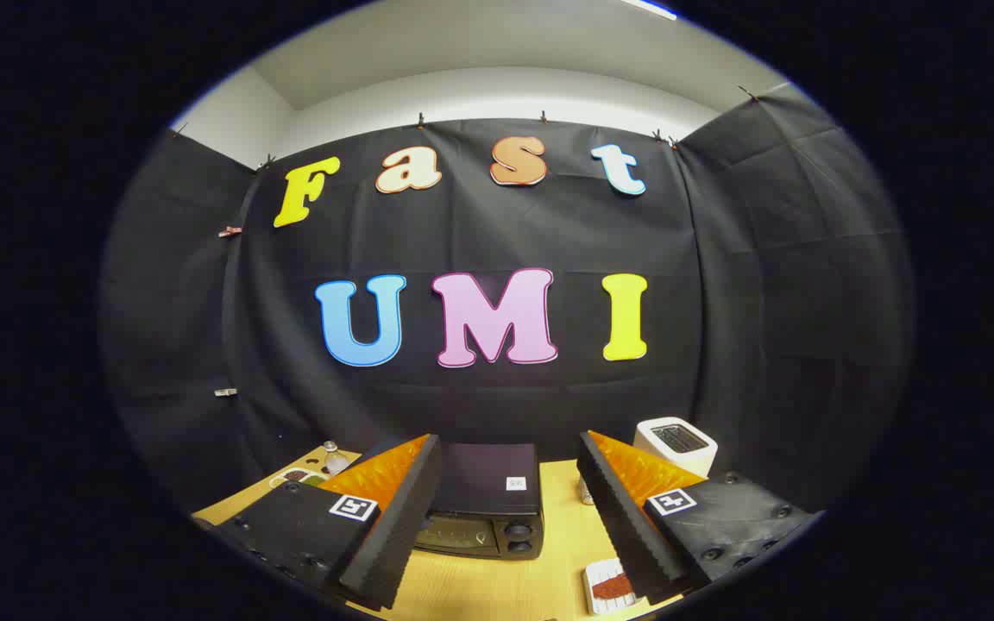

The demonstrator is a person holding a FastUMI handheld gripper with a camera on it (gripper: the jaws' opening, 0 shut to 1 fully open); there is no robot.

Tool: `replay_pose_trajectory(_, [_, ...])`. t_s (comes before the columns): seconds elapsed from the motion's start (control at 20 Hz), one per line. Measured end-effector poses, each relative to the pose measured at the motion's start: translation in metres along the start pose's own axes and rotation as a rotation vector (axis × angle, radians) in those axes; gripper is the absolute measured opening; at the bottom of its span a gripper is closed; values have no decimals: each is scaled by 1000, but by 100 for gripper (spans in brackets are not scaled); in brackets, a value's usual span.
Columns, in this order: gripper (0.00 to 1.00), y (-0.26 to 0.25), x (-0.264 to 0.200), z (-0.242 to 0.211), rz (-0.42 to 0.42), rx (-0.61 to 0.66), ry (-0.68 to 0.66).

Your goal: Open the toaster oven, put the food inside, and close the toaster oven door.

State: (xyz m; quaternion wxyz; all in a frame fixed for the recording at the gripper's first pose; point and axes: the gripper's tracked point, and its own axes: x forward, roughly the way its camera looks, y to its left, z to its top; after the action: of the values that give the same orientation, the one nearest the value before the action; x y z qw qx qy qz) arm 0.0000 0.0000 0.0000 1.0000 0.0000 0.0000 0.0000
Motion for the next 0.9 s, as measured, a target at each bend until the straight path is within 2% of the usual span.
replay_pose_trajectory(0.3, [97, 29, 2, 21, 24, -51, -64])
replay_pose_trajectory(0.5, [96, 42, 10, 15, 22, -10, -46])
replay_pose_trajectory(0.9, [96, 51, 19, -5, 14, -28, -19])
